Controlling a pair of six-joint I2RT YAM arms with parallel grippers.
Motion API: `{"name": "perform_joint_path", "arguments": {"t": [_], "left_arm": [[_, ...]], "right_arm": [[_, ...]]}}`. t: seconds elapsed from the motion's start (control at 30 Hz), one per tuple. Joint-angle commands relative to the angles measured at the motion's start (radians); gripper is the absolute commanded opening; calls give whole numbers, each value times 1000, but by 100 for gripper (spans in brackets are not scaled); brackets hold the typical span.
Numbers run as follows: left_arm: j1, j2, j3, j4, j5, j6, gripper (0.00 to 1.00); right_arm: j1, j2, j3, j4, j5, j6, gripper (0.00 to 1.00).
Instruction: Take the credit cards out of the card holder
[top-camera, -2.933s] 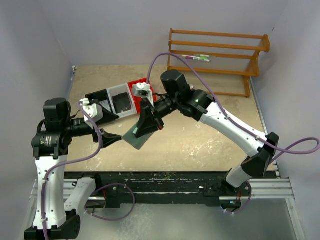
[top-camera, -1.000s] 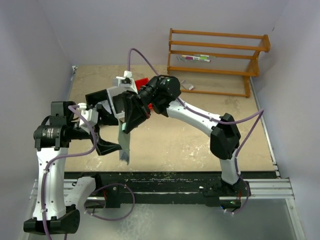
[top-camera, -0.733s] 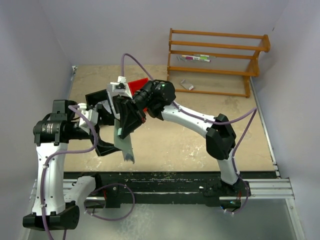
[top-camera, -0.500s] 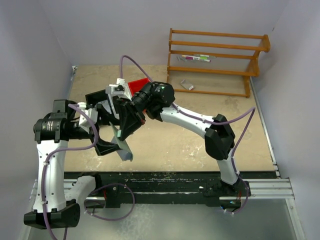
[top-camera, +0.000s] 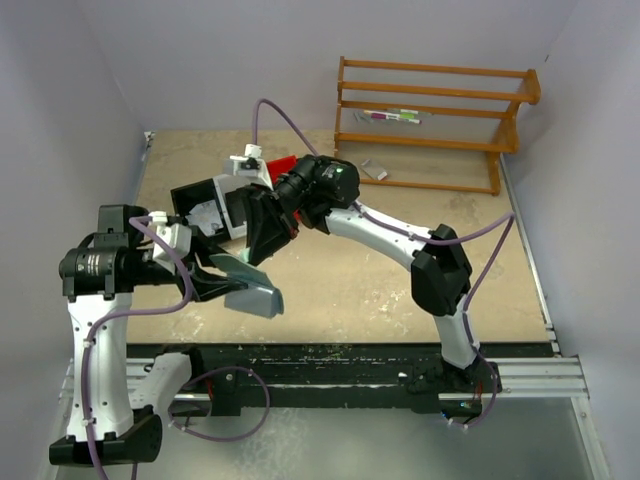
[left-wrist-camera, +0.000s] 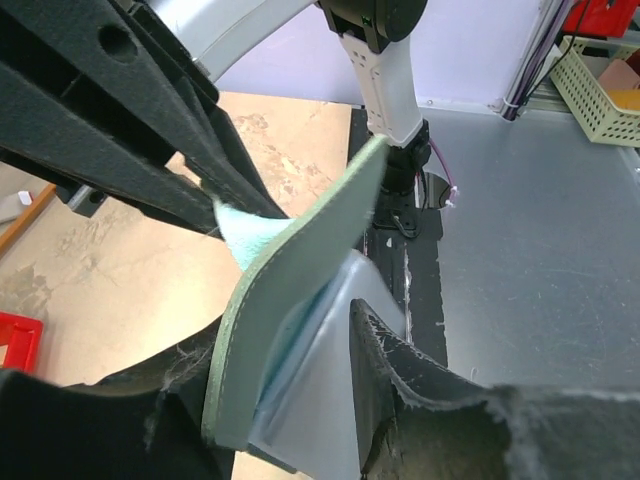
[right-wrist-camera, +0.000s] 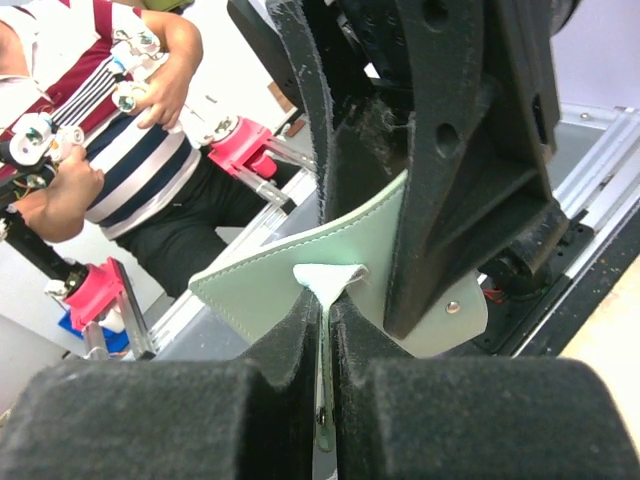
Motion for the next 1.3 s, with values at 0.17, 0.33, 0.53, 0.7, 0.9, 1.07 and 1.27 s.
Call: {"name": "perform_joint_path", "arguments": {"t": [0.17,0.33,0.53,0.7,0.9,1.07,1.27], "left_arm": [[0,4,37,-16,262,-3,20],[4,32,34,-18,246,-29,0],[7,-42,-148,360,-162,-160,58],[6,-91,-306,743,-498,-340,60],[4,157,-276,614,-610,-329,62],[-18,256,-306,608,-647,-340,71],[-79,353,-300,647,-784,-414,73]], "right_arm": [[-38,-27,25,85,25,16,37],[-53,-42,-21,84,50,12,39],[-225,-146,-309,-11,196,-162,77],[-283,-425,-450,-1336,814,-1393,100],[-262,-423,-556,-1395,1054,-1501,100],[-254,-447,-723,-1204,1062,-1456,100],[-236,-489,-875,-1074,1074,-1452,99]]}}
